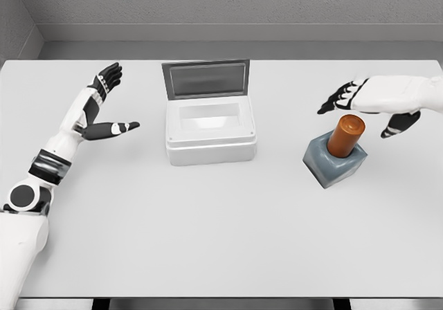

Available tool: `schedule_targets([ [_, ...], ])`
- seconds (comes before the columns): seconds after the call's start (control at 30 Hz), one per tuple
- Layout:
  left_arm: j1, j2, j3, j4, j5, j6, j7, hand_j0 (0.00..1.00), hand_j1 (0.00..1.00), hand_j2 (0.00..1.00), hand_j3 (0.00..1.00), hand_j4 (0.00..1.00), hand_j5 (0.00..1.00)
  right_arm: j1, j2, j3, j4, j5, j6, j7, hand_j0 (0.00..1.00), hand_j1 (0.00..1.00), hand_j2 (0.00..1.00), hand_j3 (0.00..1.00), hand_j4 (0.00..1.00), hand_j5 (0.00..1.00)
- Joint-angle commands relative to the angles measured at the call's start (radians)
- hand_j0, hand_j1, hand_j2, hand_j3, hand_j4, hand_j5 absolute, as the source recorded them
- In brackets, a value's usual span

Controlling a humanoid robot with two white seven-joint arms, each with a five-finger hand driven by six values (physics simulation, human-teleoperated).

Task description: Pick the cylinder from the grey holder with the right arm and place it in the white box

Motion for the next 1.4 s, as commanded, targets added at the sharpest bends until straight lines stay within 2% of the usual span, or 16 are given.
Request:
schedule_targets([
  [0.0, 0.000, 0.001, 0.002, 0.005, 0.002, 0.004, 0.000, 1.00, 1.00, 1.00, 1.00, 1.00, 1.00, 0.000, 0.001, 0.020, -0.001, -0.004, 0.001, 0.005, 1.00, 1.00, 1.00, 1.00, 1.00, 1.00],
  [0.43, 0.000, 0.006, 0.002, 0.005, 0.002, 0.004, -0.003, 1.00, 1.00, 1.00, 1.00, 1.00, 1.00, -0.025, 0.028, 0.033, -0.021, -0.003, -0.016, 0.011, 0.99, 0.99, 0.99, 0.99, 0.99, 0.99],
  [0.6, 0.000, 0.006, 0.002, 0.007, 0.002, 0.004, -0.003, 1.00, 1.00, 1.00, 1.00, 1.00, 1.00, -0.026, 0.026, 0.052, -0.034, -0.004, -0.016, 0.009, 0.96, 0.96, 0.96, 0.96, 0.96, 0.96],
  [0.77, -0.002, 0.006, 0.002, 0.007, 0.002, 0.004, -0.003, 1.00, 1.00, 1.00, 1.00, 1.00, 1.00, -0.026, 0.024, 0.055, -0.032, -0.004, -0.035, 0.009, 0.86, 0.86, 0.86, 0.86, 0.86, 0.86],
  [0.87, -0.002, 0.006, 0.002, 0.007, 0.002, 0.004, -0.003, 1.00, 1.00, 1.00, 1.00, 1.00, 1.00, -0.026, 0.024, 0.064, -0.029, -0.004, -0.035, 0.009, 0.84, 0.84, 0.84, 0.84, 0.84, 0.84],
  [1.37, 0.000, 0.007, 0.002, 0.004, 0.002, 0.003, -0.003, 1.00, 1.00, 1.00, 1.00, 1.00, 1.00, -0.028, 0.018, 0.066, -0.021, -0.004, -0.033, 0.011, 0.80, 0.80, 0.80, 0.80, 0.80, 0.80],
])
